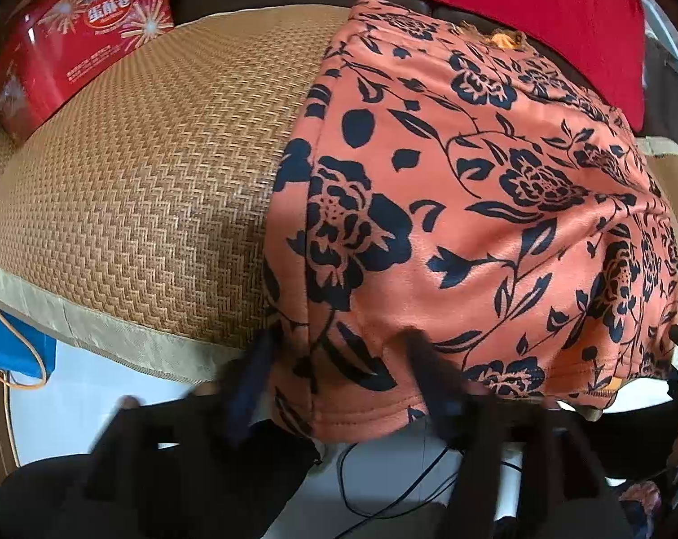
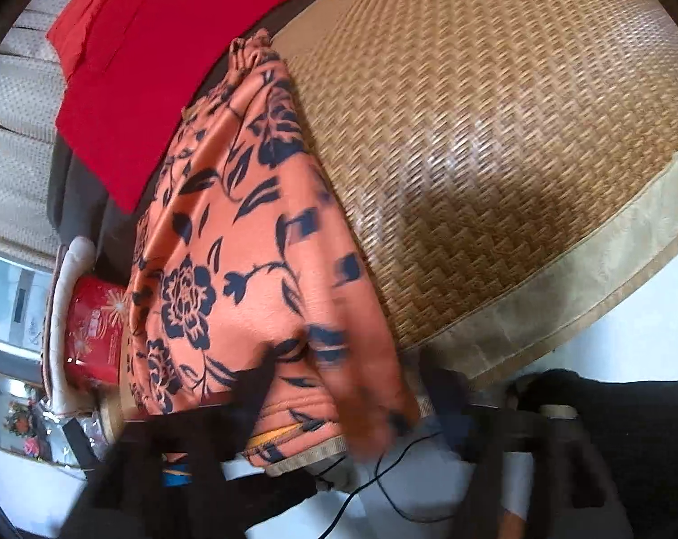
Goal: Fold small clothes
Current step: 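Close the right gripper on the blouse hem while the left gripper grasps the hem beside it, then lift the held hem with both grippers and fold it toward the collar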
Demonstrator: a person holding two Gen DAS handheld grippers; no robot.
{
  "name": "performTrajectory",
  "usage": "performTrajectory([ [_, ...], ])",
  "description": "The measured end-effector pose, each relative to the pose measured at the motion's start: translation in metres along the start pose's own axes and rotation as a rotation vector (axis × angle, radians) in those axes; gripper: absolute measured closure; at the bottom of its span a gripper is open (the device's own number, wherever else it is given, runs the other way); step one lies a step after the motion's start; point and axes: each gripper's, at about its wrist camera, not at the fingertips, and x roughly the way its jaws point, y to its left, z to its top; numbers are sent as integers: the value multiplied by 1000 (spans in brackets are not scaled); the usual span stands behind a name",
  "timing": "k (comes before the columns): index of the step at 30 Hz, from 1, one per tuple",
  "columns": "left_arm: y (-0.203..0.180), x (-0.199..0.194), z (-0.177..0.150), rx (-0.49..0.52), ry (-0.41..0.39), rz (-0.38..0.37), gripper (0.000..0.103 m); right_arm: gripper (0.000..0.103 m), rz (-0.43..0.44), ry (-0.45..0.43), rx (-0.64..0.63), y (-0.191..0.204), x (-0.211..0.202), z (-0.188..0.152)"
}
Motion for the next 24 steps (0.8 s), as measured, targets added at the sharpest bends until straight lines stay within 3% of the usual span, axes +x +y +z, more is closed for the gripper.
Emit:
performTrajectory([
  [4,3,-3,-7,36,-11,-19,38,28,-27,-15,-2,-6,-4,2],
  [8,-5,2,-3,63,-23,-29,61,33,-59,14,-36,-7,8,4],
  [9,-6,2,-3,67,-29,-39,67,49,-76,31,-66,-3,13,4],
  [10,-7,2,-3,70,-31,-54,80,65,-108,51,-106,4,19,1],
  [11,-7,0,-4,68,-32,-69,88,66,-135,56,-143,8,21,-1],
  [13,-5,-3,-4,58,-38,-96,91,90,-147,43,-200,17,19,-5],
  [20,14,-14,-9,-9,-41,-173,89,94,-153,-42,-214,17,-7,-1],
  [21,21,-10,-9,-26,-33,-179,86,94,-161,-56,-205,14,-12,0],
  [23,30,-6,-9,-52,-20,-183,63,94,-176,-73,-177,8,-18,4],
  [24,32,-4,-9,-57,-21,-176,59,94,-180,-78,-159,4,-20,6],
])
